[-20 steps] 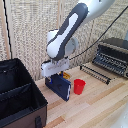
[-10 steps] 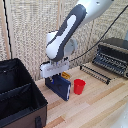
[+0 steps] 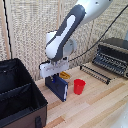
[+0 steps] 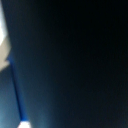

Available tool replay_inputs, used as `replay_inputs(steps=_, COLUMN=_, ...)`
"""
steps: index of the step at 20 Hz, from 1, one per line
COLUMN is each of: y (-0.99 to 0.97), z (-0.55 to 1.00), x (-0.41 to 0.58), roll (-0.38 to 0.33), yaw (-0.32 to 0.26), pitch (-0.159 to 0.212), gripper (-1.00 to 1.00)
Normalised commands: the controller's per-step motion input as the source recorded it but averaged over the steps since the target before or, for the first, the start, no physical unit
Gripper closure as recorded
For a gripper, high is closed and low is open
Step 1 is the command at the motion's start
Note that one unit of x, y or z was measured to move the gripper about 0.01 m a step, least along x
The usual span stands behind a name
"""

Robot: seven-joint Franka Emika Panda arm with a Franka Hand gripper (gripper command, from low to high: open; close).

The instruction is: Please shift your gripper toward the book. Carefully hold the book with your gripper. Gently transport the book using your gripper to the caddy's front section. Safely let the book go into the caddy's front area.

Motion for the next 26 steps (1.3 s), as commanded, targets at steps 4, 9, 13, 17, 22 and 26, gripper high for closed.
replay_inputs(steps=4, y=0.1, z=1.0, x=0.134, roll=0.0, yaw=-0.112, pitch=0.005, gripper=1.0)
replay_inputs(steps=9, y=0.13, z=1.0, x=0.106, roll=-0.001, yaw=-0.085, pitch=0.0, gripper=1.0)
replay_inputs(steps=13, y=0.22, z=1.0, x=-0.154, roll=0.0, yaw=-0.121, pitch=-0.024, gripper=1.0)
replay_inputs(steps=17, y=0.19, z=0.97, x=-0.201, roll=-0.013, yaw=-0.226, pitch=-0.062, gripper=1.0)
replay_inputs(steps=22, y=0.18, z=0.9, x=-0.016, roll=-0.054, yaw=-0.272, pitch=-0.042, gripper=1.0)
replay_inputs(steps=26, y=0.33, z=0.72, x=-0.051, roll=-0.032, yaw=-0.241, pitch=-0.038, gripper=1.0)
